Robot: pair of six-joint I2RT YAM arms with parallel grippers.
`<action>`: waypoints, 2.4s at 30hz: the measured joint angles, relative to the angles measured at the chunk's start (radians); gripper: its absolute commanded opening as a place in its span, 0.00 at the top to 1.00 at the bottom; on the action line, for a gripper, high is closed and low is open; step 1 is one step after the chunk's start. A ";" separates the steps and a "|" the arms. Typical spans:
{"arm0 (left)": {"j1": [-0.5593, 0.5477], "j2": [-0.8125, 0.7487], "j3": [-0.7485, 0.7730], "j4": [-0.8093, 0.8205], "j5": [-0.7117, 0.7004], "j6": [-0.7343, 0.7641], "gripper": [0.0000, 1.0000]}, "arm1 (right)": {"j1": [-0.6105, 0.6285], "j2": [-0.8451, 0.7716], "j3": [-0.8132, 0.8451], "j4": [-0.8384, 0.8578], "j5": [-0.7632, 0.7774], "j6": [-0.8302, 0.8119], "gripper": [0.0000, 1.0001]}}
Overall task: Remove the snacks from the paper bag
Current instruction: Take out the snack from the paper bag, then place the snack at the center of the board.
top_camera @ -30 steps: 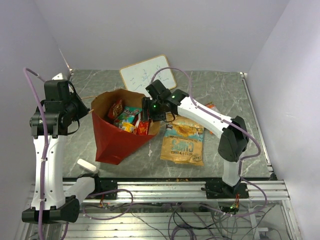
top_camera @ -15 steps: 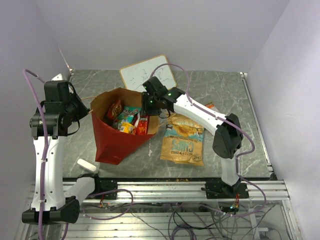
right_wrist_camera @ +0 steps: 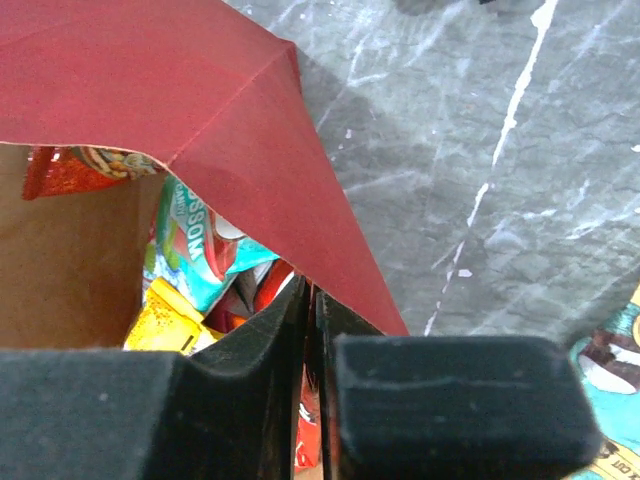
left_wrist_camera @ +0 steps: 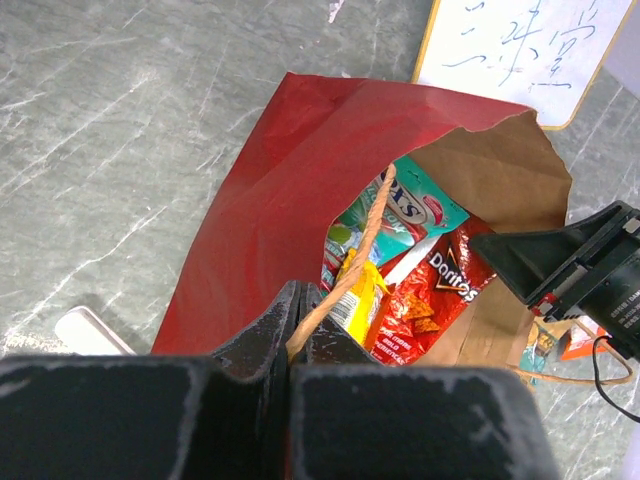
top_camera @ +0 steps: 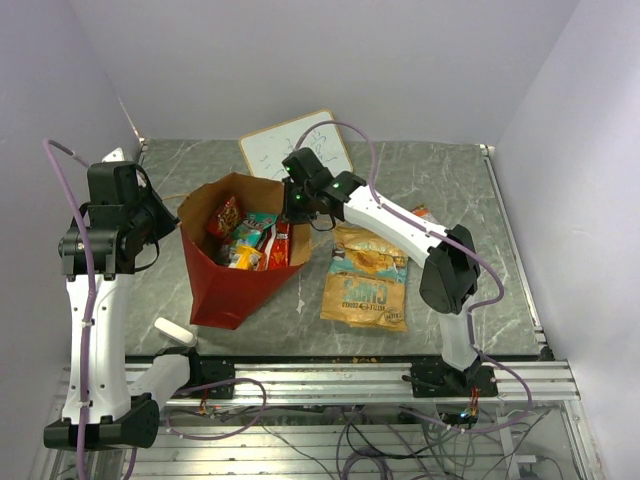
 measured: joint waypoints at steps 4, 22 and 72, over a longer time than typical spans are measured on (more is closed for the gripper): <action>0.000 -0.002 0.000 0.000 0.000 -0.001 0.93 | 0.002 0.003 0.028 0.002 -0.028 -0.012 1.00; 0.000 -0.003 0.000 -0.001 0.010 -0.019 0.93 | 0.018 -0.077 0.225 0.059 -0.157 0.000 1.00; 0.000 0.011 0.031 -0.021 0.015 -0.024 0.93 | -0.116 -0.938 -0.503 -0.177 -0.087 -0.200 1.00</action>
